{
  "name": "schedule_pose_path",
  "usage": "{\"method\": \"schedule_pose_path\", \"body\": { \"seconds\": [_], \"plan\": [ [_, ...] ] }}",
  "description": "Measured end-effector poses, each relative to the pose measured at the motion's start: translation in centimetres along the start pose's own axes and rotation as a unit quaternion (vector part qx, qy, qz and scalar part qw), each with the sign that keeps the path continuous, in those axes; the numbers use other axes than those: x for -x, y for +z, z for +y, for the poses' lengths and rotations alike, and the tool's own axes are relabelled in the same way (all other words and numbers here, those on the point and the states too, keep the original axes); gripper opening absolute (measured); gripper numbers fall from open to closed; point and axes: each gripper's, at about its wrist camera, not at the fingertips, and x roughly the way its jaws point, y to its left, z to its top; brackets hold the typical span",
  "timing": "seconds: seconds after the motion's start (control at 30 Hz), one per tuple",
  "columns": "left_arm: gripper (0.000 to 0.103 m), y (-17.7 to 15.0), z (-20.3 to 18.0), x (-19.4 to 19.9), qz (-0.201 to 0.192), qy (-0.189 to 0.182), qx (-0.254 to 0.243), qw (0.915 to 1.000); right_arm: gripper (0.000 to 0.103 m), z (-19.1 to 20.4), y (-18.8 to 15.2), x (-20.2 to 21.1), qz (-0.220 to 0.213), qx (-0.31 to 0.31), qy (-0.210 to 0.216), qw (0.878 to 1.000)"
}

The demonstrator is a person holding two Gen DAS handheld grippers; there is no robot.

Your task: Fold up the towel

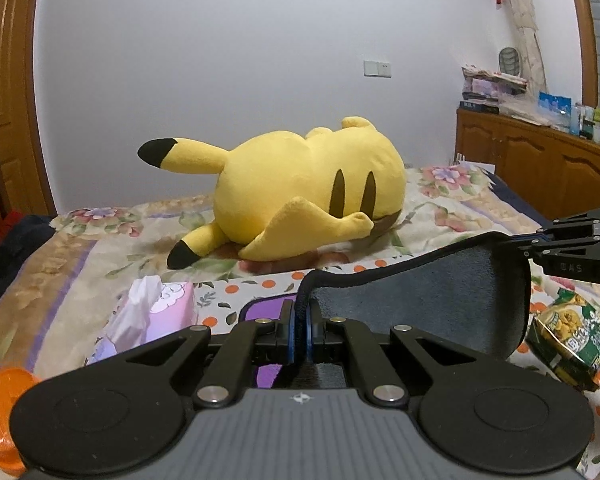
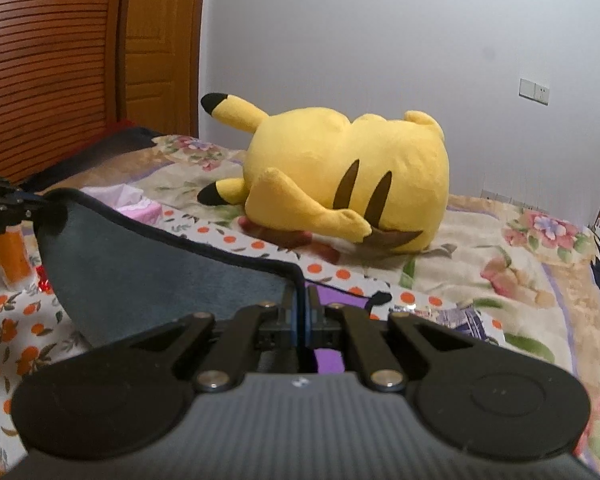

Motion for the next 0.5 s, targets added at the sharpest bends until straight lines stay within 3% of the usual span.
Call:
{"method": "schedule_pose_path", "body": {
  "seconds": [0.5],
  "plan": [
    [0.006,2.1,1.3,-4.7,-0.004,0.016,-0.019,0.9997,0.004,-0.7,1.5,-3.6,-0.006,0.009,-0.017,1.000]
  ]
}}
